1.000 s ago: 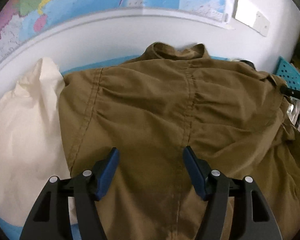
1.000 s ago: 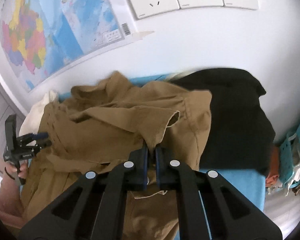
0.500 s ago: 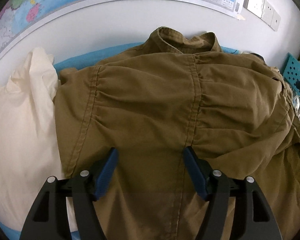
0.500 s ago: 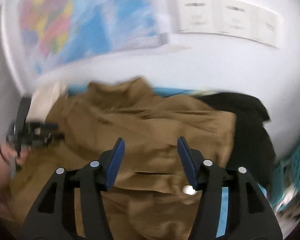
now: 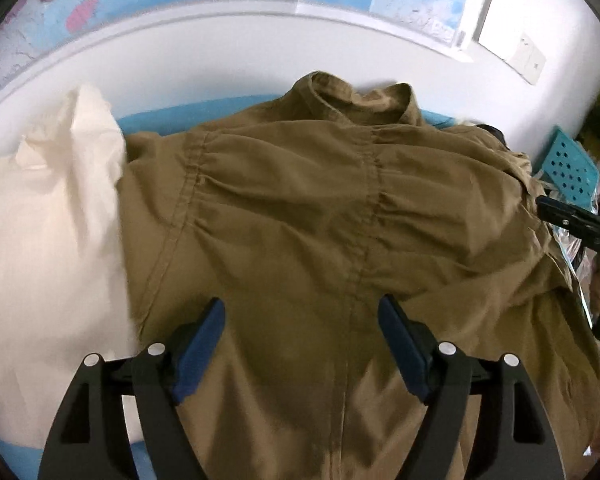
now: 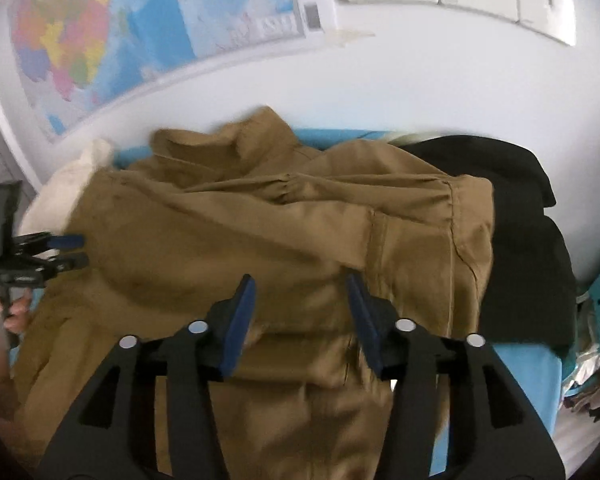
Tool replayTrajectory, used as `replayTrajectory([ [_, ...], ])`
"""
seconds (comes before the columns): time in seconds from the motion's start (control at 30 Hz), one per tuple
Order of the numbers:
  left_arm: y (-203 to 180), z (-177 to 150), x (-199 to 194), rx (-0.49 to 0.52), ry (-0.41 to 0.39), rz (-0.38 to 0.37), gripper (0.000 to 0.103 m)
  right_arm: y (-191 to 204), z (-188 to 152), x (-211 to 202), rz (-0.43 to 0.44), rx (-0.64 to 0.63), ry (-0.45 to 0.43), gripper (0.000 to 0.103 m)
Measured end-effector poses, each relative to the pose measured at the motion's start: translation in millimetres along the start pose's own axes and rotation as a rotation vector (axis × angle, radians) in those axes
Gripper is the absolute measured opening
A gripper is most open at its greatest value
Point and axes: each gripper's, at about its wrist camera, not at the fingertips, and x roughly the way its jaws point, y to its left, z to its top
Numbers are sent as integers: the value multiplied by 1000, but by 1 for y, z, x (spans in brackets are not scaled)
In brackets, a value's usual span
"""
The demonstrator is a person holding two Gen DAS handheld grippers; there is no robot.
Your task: Fold large clothes
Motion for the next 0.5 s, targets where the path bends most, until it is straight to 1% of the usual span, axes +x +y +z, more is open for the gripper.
replayTrajectory([
  [0.07, -3, -8, -8, 18, -8, -5, 76, 1, -9, -1, 11, -11, 26, 50],
  [0.13, -6, -19, -16, 48, -20, 6, 76, 0, -15, 9, -18, -15, 75, 50],
  [0.17, -6, -24, -19, 54, -22, 14, 76, -4, -18, 17, -23, 5, 100, 46],
  [0.2, -6, -28, -21, 56, -22, 17, 76, -7, -19, 24, -19, 23, 116, 45],
  [0.27, -4, -38, -28, 45, -31, -4, 76, -12, -20, 33, -17, 58, 123, 40],
  [0.33, 0, -49, -40, 31, -50, -22, 76, -12, -20, 27, -10, 81, 107, 41],
  [0.4, 6, -59, -52, 17, -70, -33, 78, -10, -22, 9, 13, 101, 75, 48],
  [0.43, 11, -66, -61, 8, -81, -32, 78, -9, -25, 0, 25, 106, 63, 56],
  [0.47, 13, -72, -68, 2, -89, -35, 79, -8, -30, -15, 47, 117, 44, 63],
  [0.5, 17, -77, -74, -2, -95, -39, 80, -9, -34, -25, 59, 127, 28, 65],
])
